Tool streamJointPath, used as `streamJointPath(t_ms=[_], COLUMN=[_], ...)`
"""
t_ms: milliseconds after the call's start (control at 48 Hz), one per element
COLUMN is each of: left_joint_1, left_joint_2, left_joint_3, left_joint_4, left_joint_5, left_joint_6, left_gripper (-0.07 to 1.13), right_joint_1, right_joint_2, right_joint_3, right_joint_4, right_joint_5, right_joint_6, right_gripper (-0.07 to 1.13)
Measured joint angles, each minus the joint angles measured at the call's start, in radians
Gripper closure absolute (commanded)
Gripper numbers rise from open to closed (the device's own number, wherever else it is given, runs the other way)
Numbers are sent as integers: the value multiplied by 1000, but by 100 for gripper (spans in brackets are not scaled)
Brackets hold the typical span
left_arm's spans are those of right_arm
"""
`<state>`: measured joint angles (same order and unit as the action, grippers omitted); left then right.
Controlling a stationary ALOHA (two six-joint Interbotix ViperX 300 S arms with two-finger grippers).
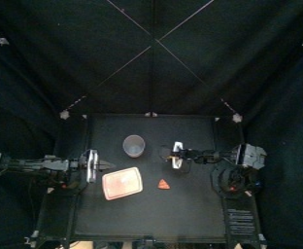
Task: Pick the corn then place it on the pink plate
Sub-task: Place corn on the pink plate
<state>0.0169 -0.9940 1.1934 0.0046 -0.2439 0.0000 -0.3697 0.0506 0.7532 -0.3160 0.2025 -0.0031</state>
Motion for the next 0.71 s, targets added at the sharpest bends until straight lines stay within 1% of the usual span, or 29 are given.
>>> streamJointPath(t_ms=[62, 146, 271, 396, 604, 708], left_joint_1=[0, 0, 0, 0, 6, 11], left_joint_2=[0, 0, 0, 0, -5, -14], left_joint_3=[0, -2, -2, 0, -2, -2], left_joint_4=[0, 0, 0, 2, 0, 2], left_joint_5=[0, 0, -2, 0, 0, 0], left_joint_6=[0, 2, 2, 2, 2, 2], left_gripper=[106, 106, 106, 106, 106, 106], right_joint_1=[3, 9, 48, 115, 250, 293], right_joint_2=[0, 2, 2, 2, 46, 87], right_joint_3=[-6, -18, -60, -126, -282, -354], right_joint_4=[0, 5, 17, 20, 21, 21], right_joint_5=[2, 6, 17, 28, 34, 34], right_joint_6=[2, 0, 3, 0, -9, -8], right_gripper=[57, 56, 56, 56, 56, 56])
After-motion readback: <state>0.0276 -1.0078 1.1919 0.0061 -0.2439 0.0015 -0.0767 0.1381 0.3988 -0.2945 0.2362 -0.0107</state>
